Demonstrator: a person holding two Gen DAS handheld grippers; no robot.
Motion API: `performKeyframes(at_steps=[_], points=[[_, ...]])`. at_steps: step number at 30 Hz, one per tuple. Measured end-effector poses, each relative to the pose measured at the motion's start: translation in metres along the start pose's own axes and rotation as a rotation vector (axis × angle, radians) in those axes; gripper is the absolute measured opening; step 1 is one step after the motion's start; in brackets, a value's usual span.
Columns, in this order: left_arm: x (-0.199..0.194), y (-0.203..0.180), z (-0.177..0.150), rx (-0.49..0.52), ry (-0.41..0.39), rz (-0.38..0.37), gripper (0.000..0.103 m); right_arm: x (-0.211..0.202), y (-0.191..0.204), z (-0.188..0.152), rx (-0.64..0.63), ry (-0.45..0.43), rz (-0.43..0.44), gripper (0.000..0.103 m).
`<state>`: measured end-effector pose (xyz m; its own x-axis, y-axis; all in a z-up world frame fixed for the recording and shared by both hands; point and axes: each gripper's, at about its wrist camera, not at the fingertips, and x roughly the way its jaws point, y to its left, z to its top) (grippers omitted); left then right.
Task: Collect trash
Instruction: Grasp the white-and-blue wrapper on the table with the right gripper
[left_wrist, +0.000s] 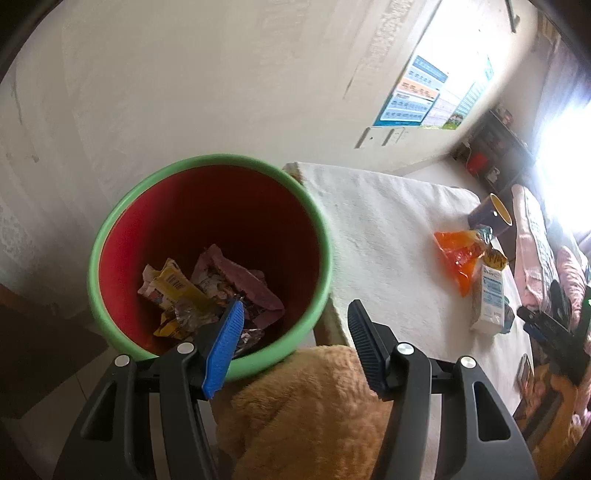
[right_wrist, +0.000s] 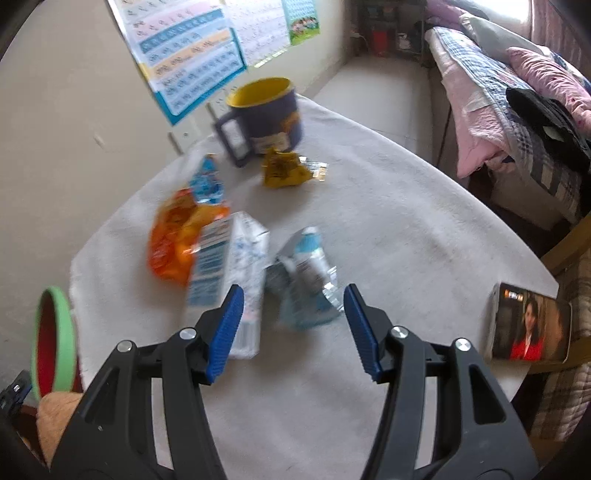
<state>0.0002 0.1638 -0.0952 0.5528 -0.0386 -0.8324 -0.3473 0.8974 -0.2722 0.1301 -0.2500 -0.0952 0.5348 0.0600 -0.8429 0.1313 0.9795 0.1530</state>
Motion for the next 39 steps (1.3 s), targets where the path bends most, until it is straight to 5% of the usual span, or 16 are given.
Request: performKeyframes(at_steps=[6, 8, 13, 20, 25, 28, 31, 39], points=[[-0.005, -0.014, -0.003, 0.036, 0.01, 0.002, 0.056, 0.036, -0.006, 0.009, 0.032, 0.044, -0.014, 0.054], [-0.006, -0.019, -0.005, 0.051, 0.014, 0.003, 0.056, 0.044, -0.005, 0.007, 0.029, 0.075, -0.011, 0.035], [-0.005, -0.034, -0.012, 0.1, 0.031, 0.013, 0.056, 0.037, -0.002, -0.006, 0.003, 0.083, 0.063, 0.025], [0.004, -0.071, -0.017, 0.182, 0.052, 0.007, 0.056, -0.006, -0.019, -0.07, 0.006, 0.149, 0.178, 0.025], [0.021, -0.129, -0.019, 0.277, 0.077, -0.067, 0.056, -0.025, -0.02, -0.119, -0.015, 0.196, 0.218, 0.025], [0.033, -0.177, -0.023, 0.351, 0.083, -0.117, 0.061, -0.029, -0.022, -0.122, -0.02, 0.183, 0.218, 0.027], [0.046, -0.229, -0.023, 0.431, 0.074, -0.157, 0.064, -0.031, -0.026, -0.121, -0.004, 0.168, 0.21, 0.046], [0.098, -0.304, -0.017, 0.5, 0.116, -0.116, 0.065, -0.051, -0.036, -0.118, -0.021, 0.084, 0.184, 0.055]])
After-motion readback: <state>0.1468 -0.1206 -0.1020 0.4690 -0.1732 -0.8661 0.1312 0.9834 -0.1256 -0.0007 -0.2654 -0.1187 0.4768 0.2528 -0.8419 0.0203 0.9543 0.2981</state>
